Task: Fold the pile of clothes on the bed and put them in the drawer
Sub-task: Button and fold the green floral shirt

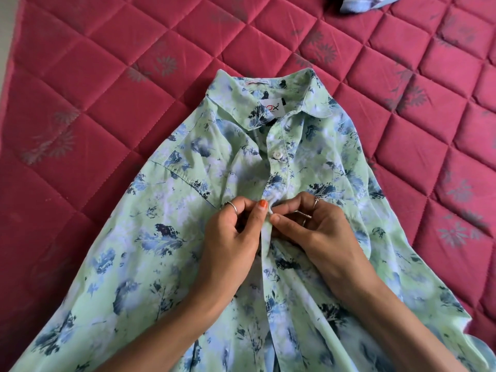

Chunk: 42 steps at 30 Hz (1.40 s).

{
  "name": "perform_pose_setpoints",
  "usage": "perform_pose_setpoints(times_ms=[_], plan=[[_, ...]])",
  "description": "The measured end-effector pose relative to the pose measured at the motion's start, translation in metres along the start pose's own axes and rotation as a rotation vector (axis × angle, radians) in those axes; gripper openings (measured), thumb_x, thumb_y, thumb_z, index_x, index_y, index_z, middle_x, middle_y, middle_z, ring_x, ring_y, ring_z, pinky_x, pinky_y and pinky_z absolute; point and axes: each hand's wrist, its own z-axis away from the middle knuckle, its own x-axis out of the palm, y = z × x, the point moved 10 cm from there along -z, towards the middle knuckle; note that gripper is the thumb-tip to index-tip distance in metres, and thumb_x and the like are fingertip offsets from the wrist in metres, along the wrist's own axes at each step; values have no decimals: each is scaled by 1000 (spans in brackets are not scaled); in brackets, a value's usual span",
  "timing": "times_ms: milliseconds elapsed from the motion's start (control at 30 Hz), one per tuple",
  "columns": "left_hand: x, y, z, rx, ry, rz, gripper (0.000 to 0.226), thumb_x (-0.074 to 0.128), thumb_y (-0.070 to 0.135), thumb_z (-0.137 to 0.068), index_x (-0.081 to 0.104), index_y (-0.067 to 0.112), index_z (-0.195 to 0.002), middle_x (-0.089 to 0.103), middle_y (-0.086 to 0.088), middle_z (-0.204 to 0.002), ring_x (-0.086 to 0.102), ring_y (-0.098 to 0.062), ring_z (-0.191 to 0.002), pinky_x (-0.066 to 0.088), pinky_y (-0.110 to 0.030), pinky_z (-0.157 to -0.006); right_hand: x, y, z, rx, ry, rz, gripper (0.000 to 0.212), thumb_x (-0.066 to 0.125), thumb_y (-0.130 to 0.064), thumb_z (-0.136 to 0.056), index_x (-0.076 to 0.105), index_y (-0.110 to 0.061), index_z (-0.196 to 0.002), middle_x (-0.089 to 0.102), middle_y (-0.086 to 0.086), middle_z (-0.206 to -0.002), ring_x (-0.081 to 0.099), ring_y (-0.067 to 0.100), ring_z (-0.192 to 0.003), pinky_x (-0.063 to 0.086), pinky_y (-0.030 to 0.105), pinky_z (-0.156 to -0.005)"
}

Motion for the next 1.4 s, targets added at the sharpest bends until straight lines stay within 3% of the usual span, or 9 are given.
perform_pose_setpoints(times_ms=[100,333,433,567,700,833,933,1067,1400], plan=[[2,4,1,3,-13,0,23,56,32,-93,61,23,-72,58,16,-57,52,1,-55,41,-17,-56,0,1,-1,-9,-5,77,8,70,-3,-84,64,-8,-83,71,21,-83,68,39,-82,55,49,-76],[3,2,0,65,-9,-92,37,43,38,-95,43,11,-70,30,10,-55,28,-5,-54,27,-26,-51,-3,-7,1,-104,68,321,10,70,-8,-84,64,-16,-83,69,2,-71,65,18,-63,54,32,-56],[6,5,-1,80,-31,-109,31,46,33,-98,47,19,-70,41,11,-56,37,-4,-54,32,-21,-53,-2,-6,1,-95,63,322,8,66,-10,-87,64,-17,-85,65,-4,-66,58,8,-56,46,25,-53],[12,7,2,36,-102,-40,19,57,31,-92,58,15,-83,61,0,-66,55,-11,-58,45,-21,-53,-2,-7,2,-70,57,301,16,62,-33,-86,66,-18,-85,70,3,-73,66,21,-64,56,43,-65],[15,9,3,56,-102,-52,11,63,17,-89,55,13,-82,55,8,-61,49,-4,-54,42,-17,-50,-2,-7,1,-48,53,333,17,68,-30,-88,67,-14,-88,70,2,-73,60,8,-60,48,30,-56],[15,8,2,60,-75,-55,16,68,19,-86,54,16,-79,52,11,-60,48,-3,-55,43,-15,-52,-4,6,0,84,43,106,15,67,-18,-89,67,-15,-74,68,17,-75,63,25,-71,54,51,-76],[13,7,2,48,-78,-8,21,73,25,-83,54,15,-82,52,6,-64,49,-5,-59,45,-17,-56,2,12,3,193,-12,-130,26,62,-9,-90,66,-16,-65,62,20,-75,61,31,-74,51,47,-79],[15,5,0,4,-130,48,23,69,31,-73,56,17,-85,54,11,-66,51,-5,-62,44,-16,-59,6,15,2,246,-63,-270,10,61,-7,-85,63,-1,-78,62,23,-79,62,31,-73,57,37,-73],[13,2,-7,-69,-157,178,19,63,31,-88,62,12,-85,55,13,-60,50,-4,-59,45,-22,-55,9,19,-1,237,-111,-334,25,65,-1,-75,63,8,-98,63,31,-99,64,35,-87,55,45,-87]])
